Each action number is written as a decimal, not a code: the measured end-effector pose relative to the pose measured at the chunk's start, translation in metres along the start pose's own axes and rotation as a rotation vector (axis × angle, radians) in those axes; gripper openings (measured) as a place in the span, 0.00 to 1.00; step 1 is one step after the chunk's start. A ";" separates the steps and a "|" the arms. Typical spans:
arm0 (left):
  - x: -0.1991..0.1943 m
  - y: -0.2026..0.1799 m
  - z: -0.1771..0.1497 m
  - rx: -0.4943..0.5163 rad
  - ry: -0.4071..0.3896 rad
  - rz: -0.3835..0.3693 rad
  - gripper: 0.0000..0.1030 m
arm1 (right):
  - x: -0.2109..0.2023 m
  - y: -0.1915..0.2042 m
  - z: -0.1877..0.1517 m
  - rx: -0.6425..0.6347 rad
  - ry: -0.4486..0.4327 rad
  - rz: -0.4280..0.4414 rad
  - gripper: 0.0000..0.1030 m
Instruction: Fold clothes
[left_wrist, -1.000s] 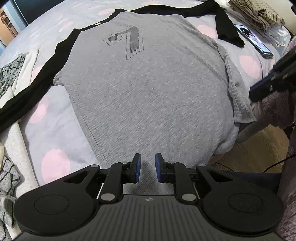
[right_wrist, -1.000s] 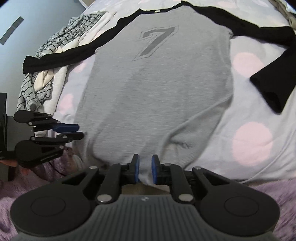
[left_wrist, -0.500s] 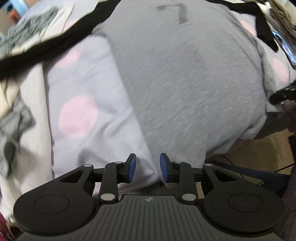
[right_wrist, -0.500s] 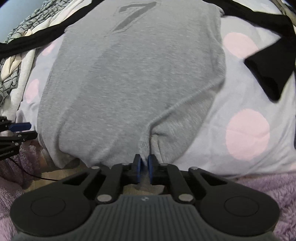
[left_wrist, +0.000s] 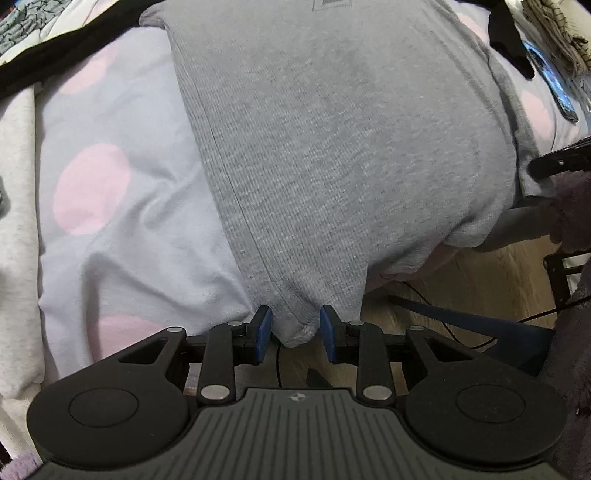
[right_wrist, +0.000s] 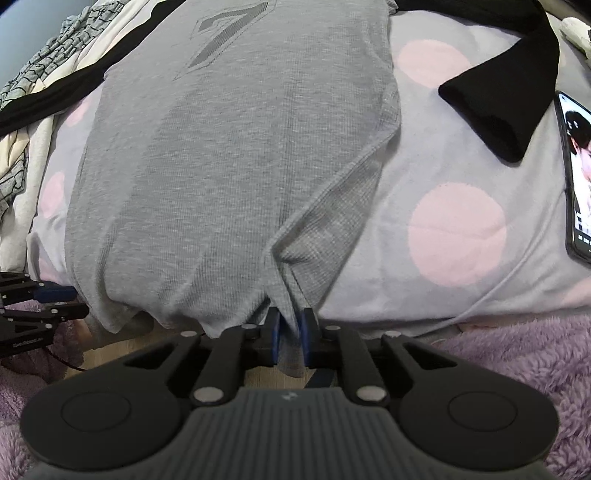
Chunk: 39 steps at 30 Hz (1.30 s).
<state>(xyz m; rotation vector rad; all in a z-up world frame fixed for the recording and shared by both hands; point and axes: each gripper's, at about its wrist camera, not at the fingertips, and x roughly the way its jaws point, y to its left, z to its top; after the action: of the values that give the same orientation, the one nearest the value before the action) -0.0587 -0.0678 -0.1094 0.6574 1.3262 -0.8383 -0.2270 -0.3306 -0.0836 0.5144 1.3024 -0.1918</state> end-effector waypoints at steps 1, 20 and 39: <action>0.001 0.000 0.001 -0.008 -0.004 0.003 0.22 | 0.000 -0.001 -0.001 0.000 -0.002 0.001 0.14; -0.091 0.076 0.004 -0.224 -0.050 -0.239 0.00 | -0.070 -0.043 -0.009 0.027 0.046 -0.066 0.02; -0.038 0.050 0.026 -0.186 0.008 -0.166 0.01 | -0.038 -0.046 -0.010 -0.067 0.169 -0.182 0.20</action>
<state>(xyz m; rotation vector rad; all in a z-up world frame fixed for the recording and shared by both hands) -0.0043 -0.0557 -0.0704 0.4088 1.4605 -0.8335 -0.2652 -0.3716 -0.0606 0.3607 1.5171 -0.2590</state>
